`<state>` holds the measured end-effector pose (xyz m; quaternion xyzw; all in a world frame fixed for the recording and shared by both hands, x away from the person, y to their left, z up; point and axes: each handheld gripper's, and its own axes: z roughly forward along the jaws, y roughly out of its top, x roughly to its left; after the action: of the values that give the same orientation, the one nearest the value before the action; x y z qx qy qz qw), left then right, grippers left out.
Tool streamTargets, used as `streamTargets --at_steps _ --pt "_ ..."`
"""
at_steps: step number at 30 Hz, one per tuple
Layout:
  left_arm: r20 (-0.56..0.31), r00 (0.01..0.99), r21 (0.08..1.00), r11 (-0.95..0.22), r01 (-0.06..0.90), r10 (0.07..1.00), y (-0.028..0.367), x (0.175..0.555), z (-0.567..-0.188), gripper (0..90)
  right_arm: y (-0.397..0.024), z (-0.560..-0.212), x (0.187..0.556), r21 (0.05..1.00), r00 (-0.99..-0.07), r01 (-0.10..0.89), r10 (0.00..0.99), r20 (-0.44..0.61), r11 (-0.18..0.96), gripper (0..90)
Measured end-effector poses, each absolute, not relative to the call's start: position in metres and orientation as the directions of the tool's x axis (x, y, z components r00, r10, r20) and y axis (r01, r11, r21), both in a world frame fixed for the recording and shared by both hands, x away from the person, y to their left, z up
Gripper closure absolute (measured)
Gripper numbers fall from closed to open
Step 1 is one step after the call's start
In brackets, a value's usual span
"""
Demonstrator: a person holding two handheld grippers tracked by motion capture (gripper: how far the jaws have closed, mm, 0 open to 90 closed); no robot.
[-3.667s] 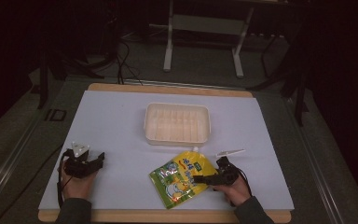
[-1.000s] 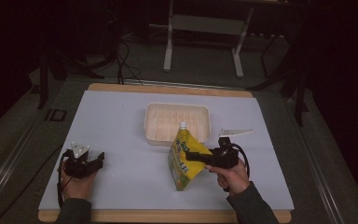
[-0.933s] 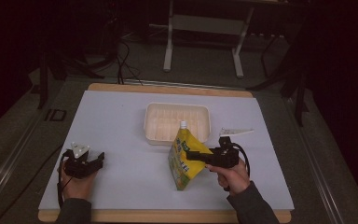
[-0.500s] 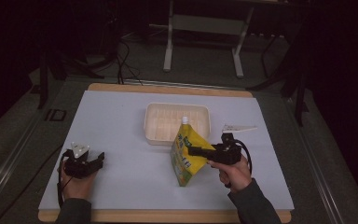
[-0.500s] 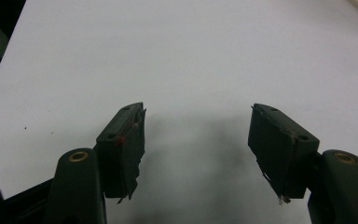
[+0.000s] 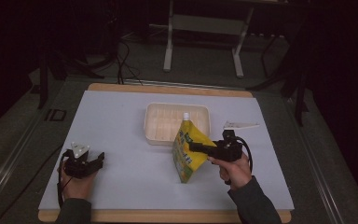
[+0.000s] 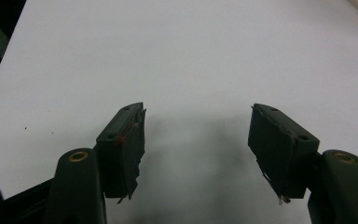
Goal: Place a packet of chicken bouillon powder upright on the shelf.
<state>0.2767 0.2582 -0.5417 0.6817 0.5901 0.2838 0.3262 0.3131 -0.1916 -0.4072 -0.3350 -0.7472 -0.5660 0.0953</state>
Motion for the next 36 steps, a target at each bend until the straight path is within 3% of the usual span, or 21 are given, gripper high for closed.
streamTargets --at_steps 36 --pt "0.003 0.142 0.78 -0.091 0.619 0.99 0.258 0.277 -0.542 36.0 -0.194 -0.382 0.325 0.816 -0.752 0.571 0.454 0.478 0.088 90.0"
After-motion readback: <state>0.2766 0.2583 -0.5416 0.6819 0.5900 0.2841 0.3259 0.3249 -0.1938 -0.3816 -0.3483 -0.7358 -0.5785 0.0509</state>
